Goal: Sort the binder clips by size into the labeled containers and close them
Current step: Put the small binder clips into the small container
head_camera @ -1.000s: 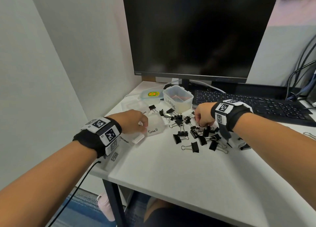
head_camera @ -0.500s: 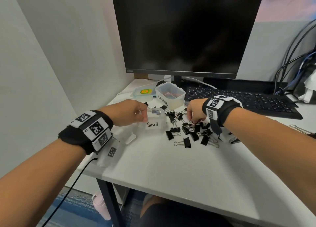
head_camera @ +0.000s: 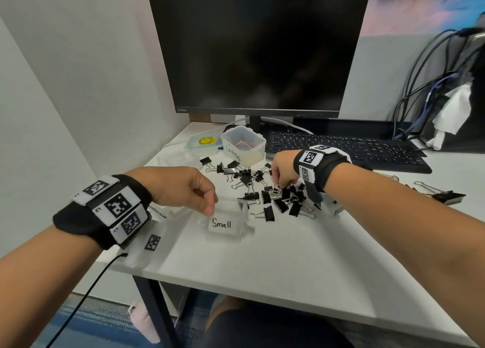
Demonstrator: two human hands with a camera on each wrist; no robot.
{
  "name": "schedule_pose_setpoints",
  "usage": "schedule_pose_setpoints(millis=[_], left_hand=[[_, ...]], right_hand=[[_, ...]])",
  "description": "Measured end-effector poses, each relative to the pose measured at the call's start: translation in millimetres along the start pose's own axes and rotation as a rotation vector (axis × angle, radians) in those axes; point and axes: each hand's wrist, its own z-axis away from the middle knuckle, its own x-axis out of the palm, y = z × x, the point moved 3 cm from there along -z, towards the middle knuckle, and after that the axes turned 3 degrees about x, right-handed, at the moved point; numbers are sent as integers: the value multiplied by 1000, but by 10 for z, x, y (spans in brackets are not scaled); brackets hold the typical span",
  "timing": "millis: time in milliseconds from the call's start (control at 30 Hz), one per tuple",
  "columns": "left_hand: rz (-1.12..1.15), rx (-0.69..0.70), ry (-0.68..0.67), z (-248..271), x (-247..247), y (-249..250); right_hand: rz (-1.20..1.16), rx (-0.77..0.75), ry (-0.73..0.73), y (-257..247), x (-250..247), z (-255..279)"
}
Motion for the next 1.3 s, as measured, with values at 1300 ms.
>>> schedule_pose_setpoints(millis=[1300], left_hand=[[283,-150,406,-516,188,32]], right_hand=[[-475,-128,100,-49,-234,351]])
